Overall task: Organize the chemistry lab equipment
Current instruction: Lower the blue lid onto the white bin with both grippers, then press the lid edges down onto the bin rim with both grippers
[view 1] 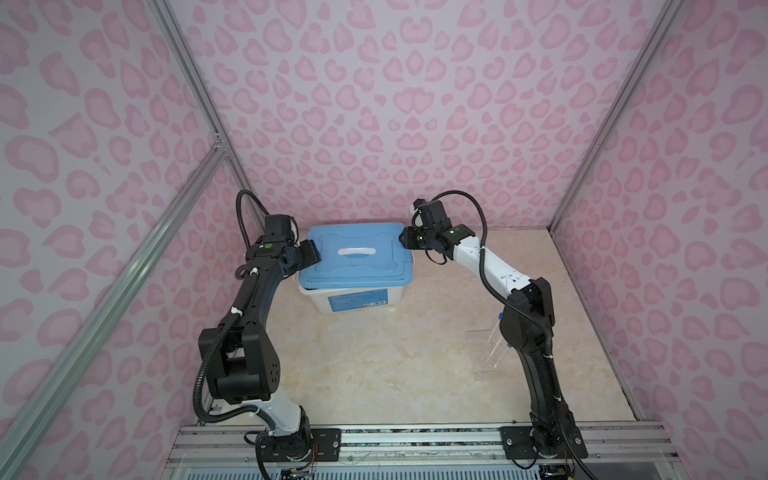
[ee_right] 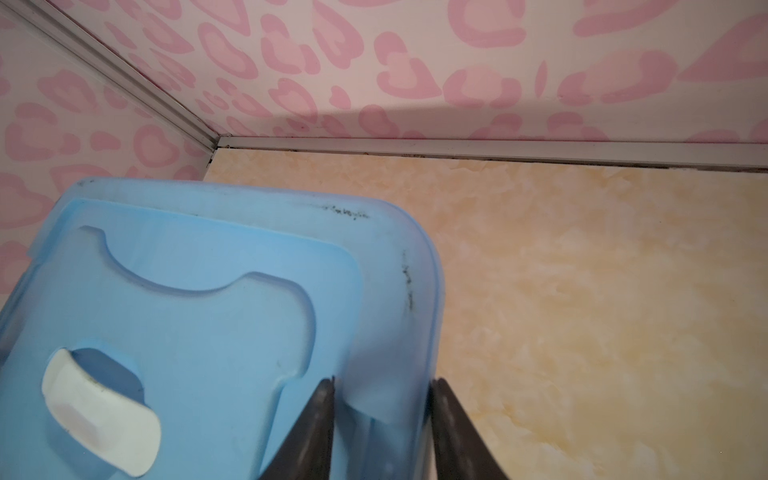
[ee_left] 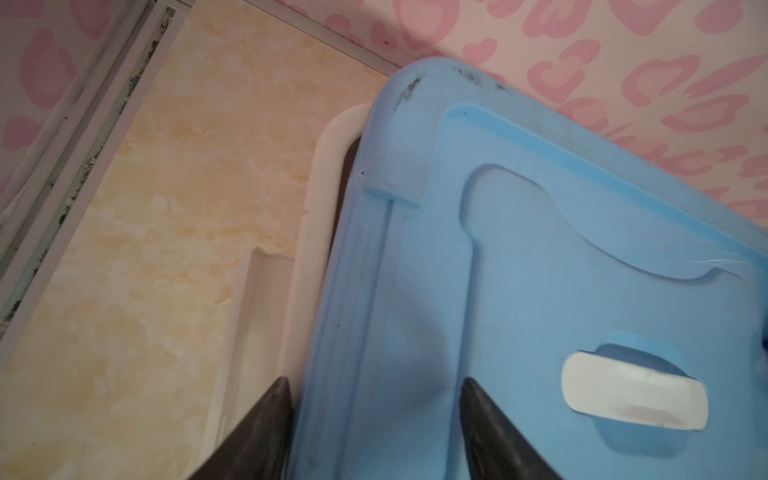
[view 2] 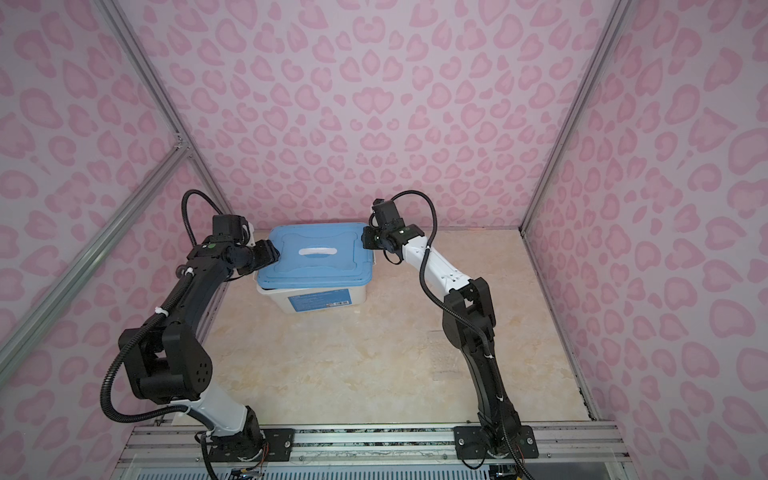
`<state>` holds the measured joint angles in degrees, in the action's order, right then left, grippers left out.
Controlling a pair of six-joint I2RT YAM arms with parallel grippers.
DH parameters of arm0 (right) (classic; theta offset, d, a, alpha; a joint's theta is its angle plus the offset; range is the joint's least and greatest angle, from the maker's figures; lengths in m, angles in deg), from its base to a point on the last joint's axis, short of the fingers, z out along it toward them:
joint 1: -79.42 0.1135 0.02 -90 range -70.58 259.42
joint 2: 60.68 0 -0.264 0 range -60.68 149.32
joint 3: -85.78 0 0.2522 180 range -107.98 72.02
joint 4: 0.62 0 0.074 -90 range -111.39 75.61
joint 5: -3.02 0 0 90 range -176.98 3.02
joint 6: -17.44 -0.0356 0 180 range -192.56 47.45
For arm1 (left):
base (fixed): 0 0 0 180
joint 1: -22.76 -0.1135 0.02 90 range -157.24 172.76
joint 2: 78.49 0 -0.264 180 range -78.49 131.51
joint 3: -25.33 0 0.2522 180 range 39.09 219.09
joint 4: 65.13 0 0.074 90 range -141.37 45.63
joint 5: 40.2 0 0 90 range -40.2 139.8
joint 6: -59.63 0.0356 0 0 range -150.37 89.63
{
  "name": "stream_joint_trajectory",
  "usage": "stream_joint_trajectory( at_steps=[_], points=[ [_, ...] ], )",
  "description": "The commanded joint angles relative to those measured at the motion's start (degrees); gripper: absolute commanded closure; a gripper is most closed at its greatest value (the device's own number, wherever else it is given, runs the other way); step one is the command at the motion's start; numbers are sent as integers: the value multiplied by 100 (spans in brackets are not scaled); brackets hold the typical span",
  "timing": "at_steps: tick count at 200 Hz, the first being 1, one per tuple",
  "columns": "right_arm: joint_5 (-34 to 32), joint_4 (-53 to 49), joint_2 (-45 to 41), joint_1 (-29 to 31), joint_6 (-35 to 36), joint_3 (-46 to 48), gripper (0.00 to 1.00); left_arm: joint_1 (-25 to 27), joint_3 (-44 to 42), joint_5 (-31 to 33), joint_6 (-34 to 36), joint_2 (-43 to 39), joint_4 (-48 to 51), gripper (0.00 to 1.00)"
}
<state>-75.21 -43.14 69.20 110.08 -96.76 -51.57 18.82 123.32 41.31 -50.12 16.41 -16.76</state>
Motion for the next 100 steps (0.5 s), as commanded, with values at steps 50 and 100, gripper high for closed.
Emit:
stream_joint_trajectory(
  at_steps=[50,100],
  points=[
    [23,-712,604,69,120,-579,61,7,-292,186,-188,-190,129,44],
    [110,-912,937,81,94,-1054,59,8,-639,228,-298,-271,-49,43]
  ],
)
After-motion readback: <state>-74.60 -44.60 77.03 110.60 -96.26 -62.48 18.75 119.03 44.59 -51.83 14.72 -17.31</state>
